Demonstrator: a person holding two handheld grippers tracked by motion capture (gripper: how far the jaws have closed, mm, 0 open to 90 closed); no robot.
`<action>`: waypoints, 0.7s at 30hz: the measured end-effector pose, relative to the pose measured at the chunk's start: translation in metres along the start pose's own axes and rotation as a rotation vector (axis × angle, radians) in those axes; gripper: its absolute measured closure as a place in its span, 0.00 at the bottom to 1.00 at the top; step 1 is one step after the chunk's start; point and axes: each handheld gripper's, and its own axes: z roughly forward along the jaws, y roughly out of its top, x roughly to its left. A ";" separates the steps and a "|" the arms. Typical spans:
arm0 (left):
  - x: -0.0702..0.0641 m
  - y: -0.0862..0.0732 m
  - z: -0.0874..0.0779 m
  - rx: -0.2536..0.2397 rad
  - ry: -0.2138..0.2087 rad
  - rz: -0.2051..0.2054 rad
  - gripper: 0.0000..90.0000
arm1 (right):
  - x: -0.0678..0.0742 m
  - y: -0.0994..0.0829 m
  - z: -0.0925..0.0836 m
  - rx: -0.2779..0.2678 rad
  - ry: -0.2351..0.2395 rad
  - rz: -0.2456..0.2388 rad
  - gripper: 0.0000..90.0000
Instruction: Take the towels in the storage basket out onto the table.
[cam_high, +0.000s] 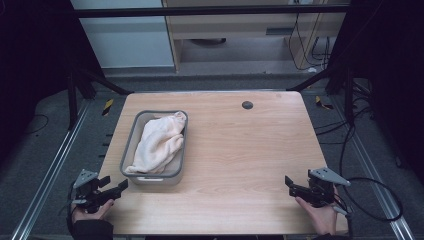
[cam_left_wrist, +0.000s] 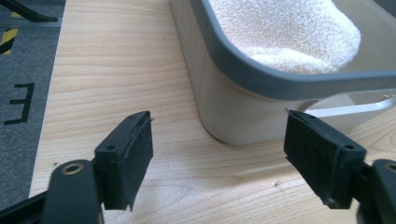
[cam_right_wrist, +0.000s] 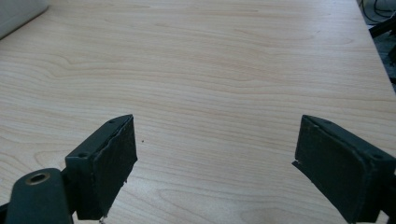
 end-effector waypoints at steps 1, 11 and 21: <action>-0.001 0.002 -0.002 -0.006 -0.001 -0.002 0.27 | 0.000 0.000 0.001 0.000 0.004 -0.005 0.14; -0.004 0.019 -0.024 -0.092 -0.030 -0.041 0.28 | 0.001 -0.001 -0.001 -0.014 0.028 0.007 0.15; -0.004 0.041 -0.034 -0.113 -0.042 -0.049 0.28 | 0.002 -0.002 0.001 -0.015 0.042 -0.001 0.15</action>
